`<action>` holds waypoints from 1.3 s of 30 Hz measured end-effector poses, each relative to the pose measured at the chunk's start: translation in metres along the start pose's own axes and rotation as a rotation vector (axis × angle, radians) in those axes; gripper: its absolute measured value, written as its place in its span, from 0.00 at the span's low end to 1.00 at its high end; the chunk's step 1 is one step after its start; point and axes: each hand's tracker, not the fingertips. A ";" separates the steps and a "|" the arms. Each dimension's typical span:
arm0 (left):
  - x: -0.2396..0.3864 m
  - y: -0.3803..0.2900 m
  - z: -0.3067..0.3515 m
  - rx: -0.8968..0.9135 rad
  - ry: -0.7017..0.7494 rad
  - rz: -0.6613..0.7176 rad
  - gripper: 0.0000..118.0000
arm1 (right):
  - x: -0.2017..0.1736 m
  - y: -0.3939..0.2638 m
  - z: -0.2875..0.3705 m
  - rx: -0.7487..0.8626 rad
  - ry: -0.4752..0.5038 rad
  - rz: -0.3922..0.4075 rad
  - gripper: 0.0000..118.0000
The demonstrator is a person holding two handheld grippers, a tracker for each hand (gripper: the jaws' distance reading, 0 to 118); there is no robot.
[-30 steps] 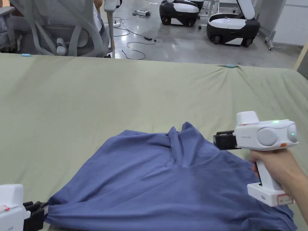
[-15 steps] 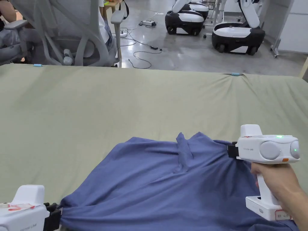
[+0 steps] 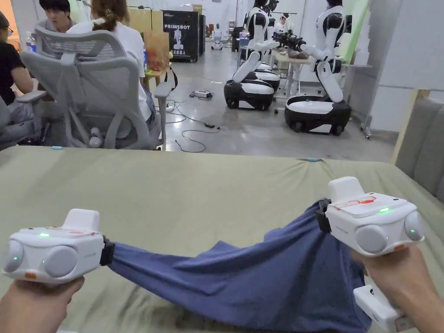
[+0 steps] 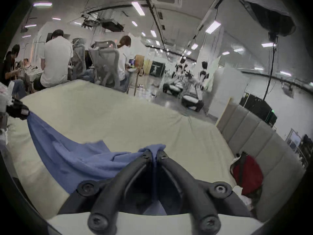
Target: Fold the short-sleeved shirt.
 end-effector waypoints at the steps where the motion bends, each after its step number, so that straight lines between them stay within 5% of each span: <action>1: 0.003 0.017 0.004 0.031 0.012 -0.019 0.03 | 0.002 0.009 0.004 0.022 -0.018 0.012 0.03; 13: -0.005 0.185 0.027 0.273 0.319 -0.241 0.02 | 0.068 0.130 0.002 0.139 -0.260 -0.006 0.03; 21: -0.018 0.233 0.023 0.342 0.313 -0.195 0.02 | 0.085 0.170 -0.036 0.166 -0.282 -0.012 0.03; 33: -0.011 0.114 -0.138 0.054 0.211 -0.218 0.02 | 0.038 0.022 -0.205 -0.172 -0.150 -0.016 0.03; 39: -0.013 0.060 -0.169 -0.040 0.175 -0.190 0.02 | 0.021 -0.031 -0.230 -0.246 -0.114 -0.016 0.03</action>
